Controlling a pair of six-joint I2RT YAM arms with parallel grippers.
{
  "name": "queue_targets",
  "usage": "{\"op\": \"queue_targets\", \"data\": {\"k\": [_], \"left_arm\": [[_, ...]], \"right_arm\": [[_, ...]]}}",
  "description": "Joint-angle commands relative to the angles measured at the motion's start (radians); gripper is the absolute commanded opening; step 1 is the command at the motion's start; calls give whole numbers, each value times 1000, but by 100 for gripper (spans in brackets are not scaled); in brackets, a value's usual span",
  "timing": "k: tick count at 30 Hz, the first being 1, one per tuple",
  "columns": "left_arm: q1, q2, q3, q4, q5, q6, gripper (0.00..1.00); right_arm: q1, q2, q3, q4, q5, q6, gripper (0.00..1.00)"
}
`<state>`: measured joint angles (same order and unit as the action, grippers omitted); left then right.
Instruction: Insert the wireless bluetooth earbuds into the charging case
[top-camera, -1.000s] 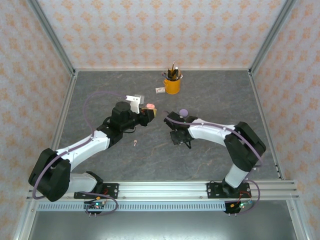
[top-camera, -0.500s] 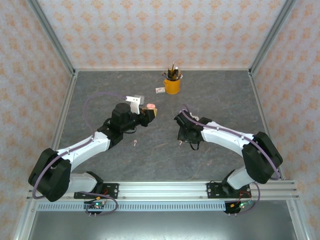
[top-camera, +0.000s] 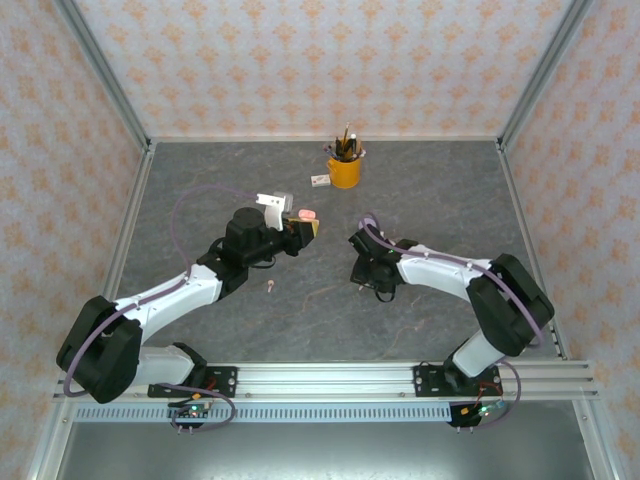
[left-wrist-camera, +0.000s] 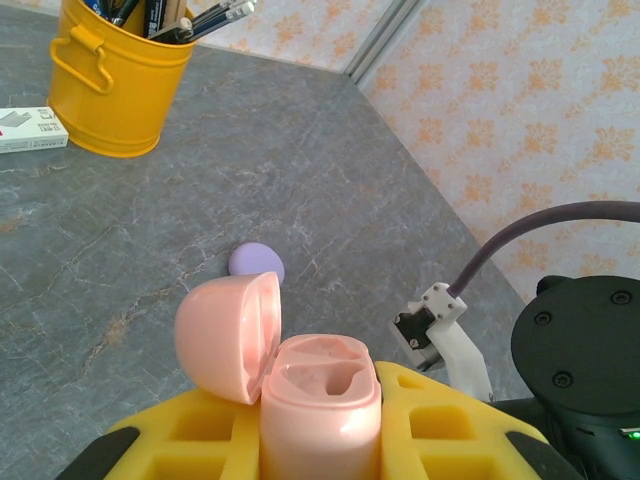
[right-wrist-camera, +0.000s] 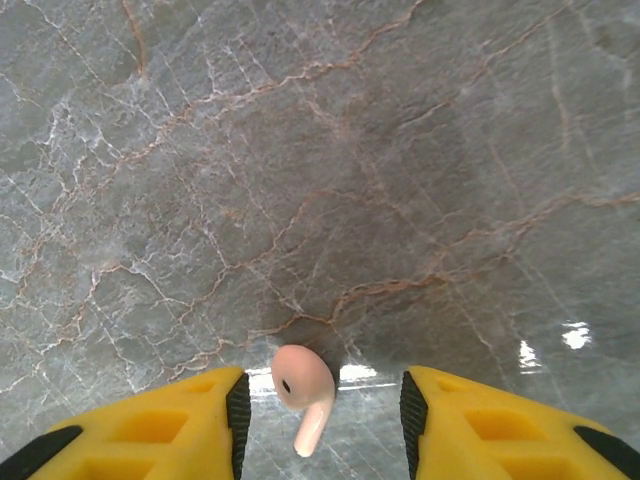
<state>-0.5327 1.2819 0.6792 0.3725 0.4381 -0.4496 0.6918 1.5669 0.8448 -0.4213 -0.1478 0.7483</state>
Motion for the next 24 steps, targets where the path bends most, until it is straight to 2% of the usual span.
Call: {"op": "queue_targets", "data": {"k": [1, 12, 24], "left_arm": [[-15, 6, 5, 48, 11, 20, 0], [-21, 10, 6, 55, 7, 19, 0], [-23, 7, 3, 61, 2, 17, 0]], "right_arm": [[-3, 13, -10, 35, -8, 21, 45], [0, 33, -9, 17, 0, 2, 44], [74, 124, 92, -108, 131, -18, 41]]}}
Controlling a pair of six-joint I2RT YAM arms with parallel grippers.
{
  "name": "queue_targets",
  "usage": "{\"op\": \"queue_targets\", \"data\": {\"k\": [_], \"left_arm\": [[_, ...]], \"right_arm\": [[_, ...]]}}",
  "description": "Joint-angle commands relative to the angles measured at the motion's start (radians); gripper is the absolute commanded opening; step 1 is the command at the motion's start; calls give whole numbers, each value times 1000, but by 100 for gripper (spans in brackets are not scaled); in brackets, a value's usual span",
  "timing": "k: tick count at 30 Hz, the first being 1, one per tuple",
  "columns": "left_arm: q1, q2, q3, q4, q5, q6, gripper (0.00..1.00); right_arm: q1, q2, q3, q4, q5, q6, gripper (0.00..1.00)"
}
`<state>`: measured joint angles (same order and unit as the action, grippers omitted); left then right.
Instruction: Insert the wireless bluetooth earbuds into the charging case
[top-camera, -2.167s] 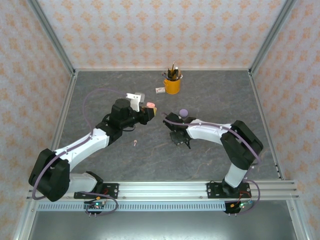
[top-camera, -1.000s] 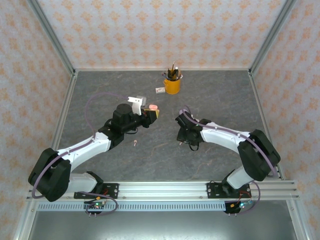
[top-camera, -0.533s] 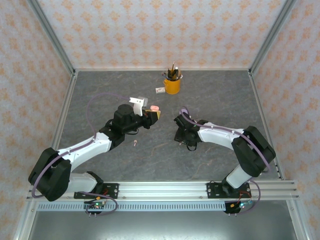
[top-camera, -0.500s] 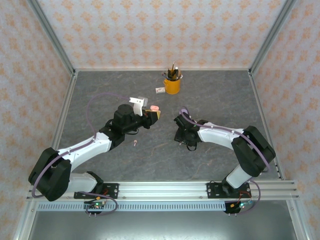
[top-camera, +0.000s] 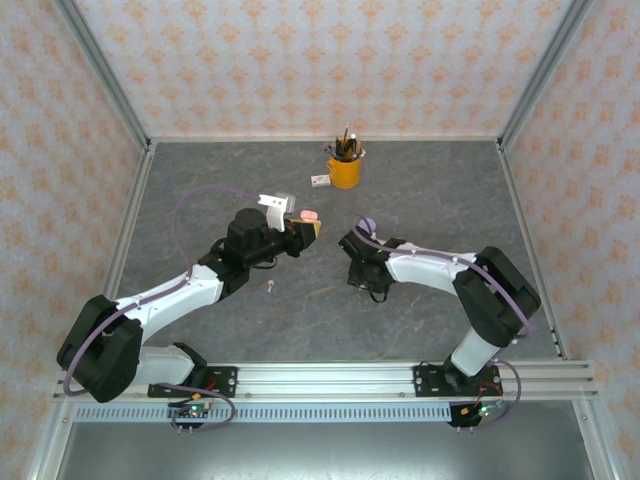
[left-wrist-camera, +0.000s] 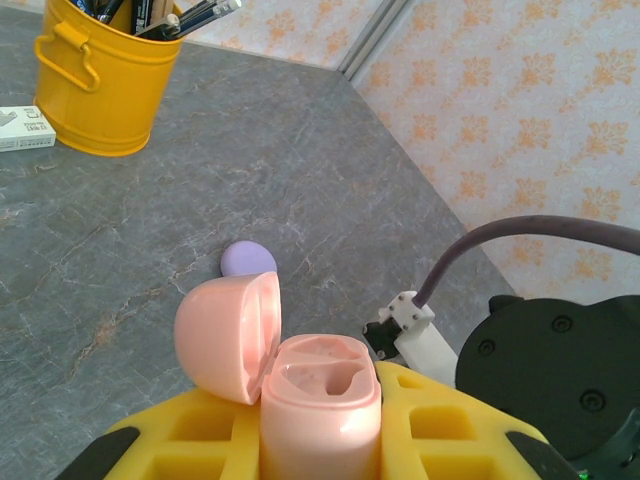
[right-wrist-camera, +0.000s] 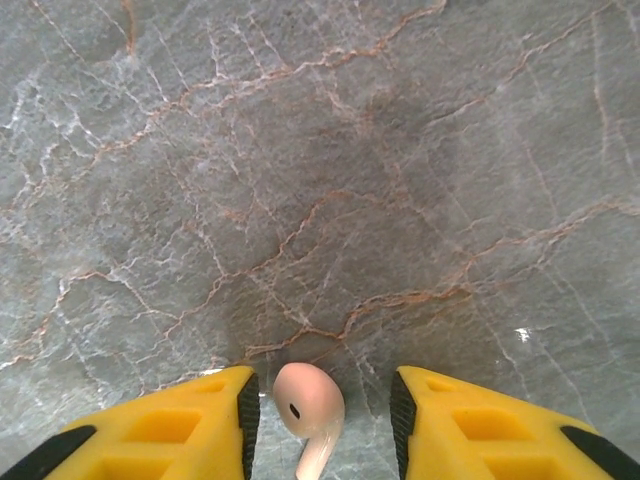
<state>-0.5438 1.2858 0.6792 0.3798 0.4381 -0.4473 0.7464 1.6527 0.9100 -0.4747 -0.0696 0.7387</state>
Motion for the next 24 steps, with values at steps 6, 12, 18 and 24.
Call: {"op": "queue_targets", "data": {"k": [6, 12, 18, 24], "left_arm": [[-13, 0, 2, 53, 2, 17, 0], [-13, -2, 2, 54, 4, 18, 0], [-12, -2, 2, 54, 5, 18, 0], [-12, -3, 2, 53, 10, 21, 0]], "right_arm": [[44, 59, 36, -64, 70, -4, 37], [53, 31, 5, -45, 62, 17, 34], [54, 3, -29, -21, 53, 31, 29], [55, -9, -33, -15, 57, 31, 23]]}}
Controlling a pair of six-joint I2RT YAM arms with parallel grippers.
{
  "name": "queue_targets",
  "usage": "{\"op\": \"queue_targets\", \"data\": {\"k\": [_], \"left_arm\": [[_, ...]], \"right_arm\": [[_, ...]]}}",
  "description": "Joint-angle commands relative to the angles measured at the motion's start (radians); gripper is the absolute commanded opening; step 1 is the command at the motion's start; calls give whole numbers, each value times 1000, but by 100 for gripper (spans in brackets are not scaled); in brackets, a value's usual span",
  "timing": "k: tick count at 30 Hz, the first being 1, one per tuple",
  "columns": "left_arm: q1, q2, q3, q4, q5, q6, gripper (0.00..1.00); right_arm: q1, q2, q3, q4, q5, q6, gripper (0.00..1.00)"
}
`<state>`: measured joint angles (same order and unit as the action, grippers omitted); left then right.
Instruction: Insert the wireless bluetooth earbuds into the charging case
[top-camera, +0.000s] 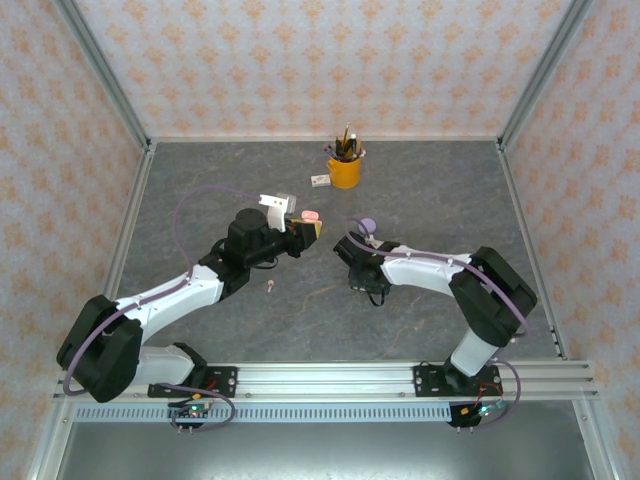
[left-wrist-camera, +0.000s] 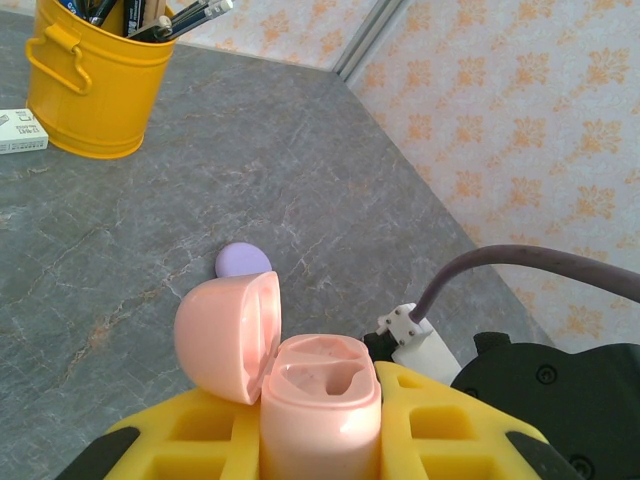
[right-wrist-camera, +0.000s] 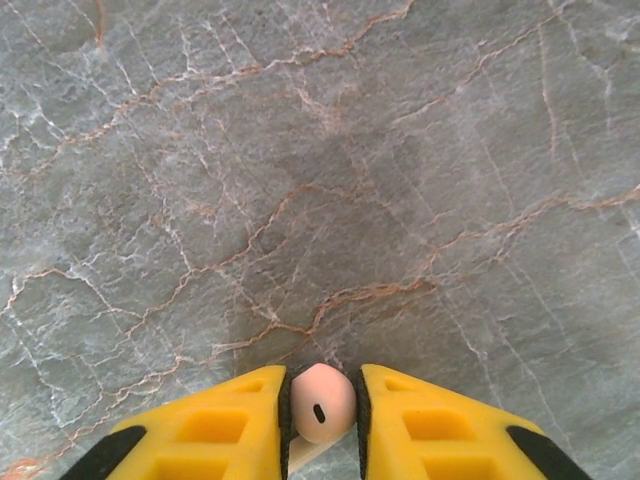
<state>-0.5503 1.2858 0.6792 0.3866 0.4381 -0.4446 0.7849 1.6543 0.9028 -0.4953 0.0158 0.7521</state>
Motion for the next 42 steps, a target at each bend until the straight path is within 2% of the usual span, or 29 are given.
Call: {"op": "queue_targets", "data": {"k": [1, 10, 17, 23, 28, 33, 37, 42], "left_arm": [[-6, -3, 0, 46, 12, 18, 0], [-8, -30, -8, 49, 32, 49, 0], [-8, -46, 42, -69, 36, 120, 0], [-18, -58, 28, -64, 18, 203, 0], [-109, -98, -39, -24, -158, 413, 0], [-175, -108, -81, -29, -255, 564, 0], [-182, -70, -168, 139, -258, 612, 0], [-183, -6, -232, 337, -187, 660, 0]], "right_arm": [[16, -13, -26, 6, -27, 17, 23], [16, -49, -18, -19, 12, 6, 20], [-3, -78, -19, -43, 46, -13, 20], [-43, -103, -24, -47, 52, -43, 19], [-74, -115, -21, -43, 49, -79, 18], [-85, -116, -12, -45, 63, -120, 18], [-86, -118, -3, -59, 90, -155, 18], [-86, -163, 10, -100, 141, -195, 18]]}}
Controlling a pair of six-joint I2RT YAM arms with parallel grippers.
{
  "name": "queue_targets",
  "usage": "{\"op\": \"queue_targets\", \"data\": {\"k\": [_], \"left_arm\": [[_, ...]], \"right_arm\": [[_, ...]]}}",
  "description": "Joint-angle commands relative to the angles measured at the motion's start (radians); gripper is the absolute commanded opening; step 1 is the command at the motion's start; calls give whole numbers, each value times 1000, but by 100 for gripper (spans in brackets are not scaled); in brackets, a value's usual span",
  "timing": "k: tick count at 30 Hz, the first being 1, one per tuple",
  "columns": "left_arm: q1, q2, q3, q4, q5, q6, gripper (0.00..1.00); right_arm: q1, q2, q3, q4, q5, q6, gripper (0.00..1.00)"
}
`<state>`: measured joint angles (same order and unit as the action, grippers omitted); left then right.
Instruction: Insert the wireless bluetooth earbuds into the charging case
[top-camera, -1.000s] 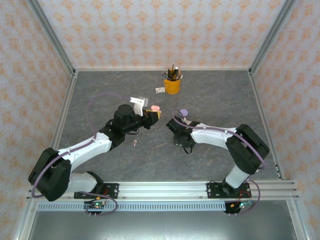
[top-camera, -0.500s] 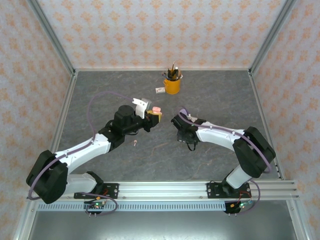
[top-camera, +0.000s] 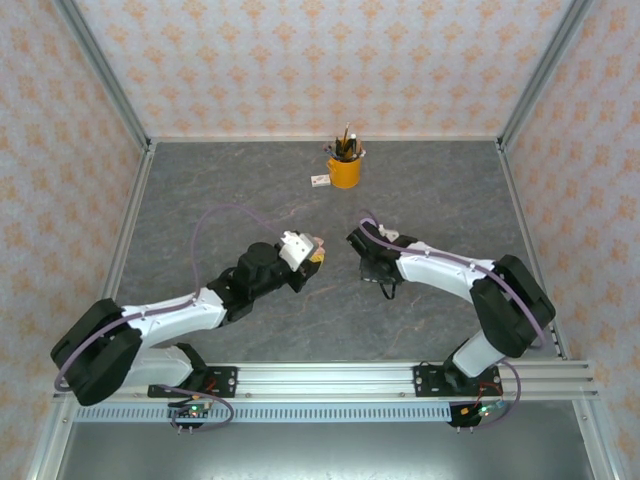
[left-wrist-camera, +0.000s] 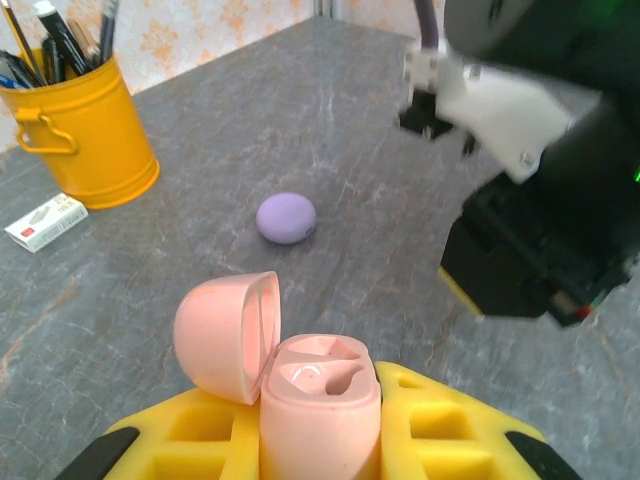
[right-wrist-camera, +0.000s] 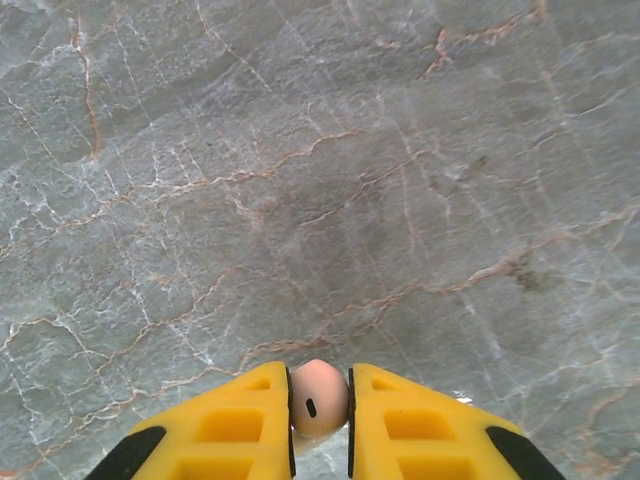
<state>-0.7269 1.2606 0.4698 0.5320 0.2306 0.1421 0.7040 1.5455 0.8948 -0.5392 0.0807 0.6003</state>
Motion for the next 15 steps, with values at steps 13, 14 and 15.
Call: {"op": "queue_targets", "data": {"k": [13, 14, 15], "left_arm": [[-9, 182, 42, 390, 125, 78, 0], [-11, 192, 48, 399, 125, 76, 0], [-14, 201, 54, 410, 128, 73, 0]], "right_arm": [[-5, -244, 146, -175, 132, -158, 18], [-6, -254, 159, -180, 131, -166, 18], [-6, -263, 172, -187, 130, -173, 18]]}}
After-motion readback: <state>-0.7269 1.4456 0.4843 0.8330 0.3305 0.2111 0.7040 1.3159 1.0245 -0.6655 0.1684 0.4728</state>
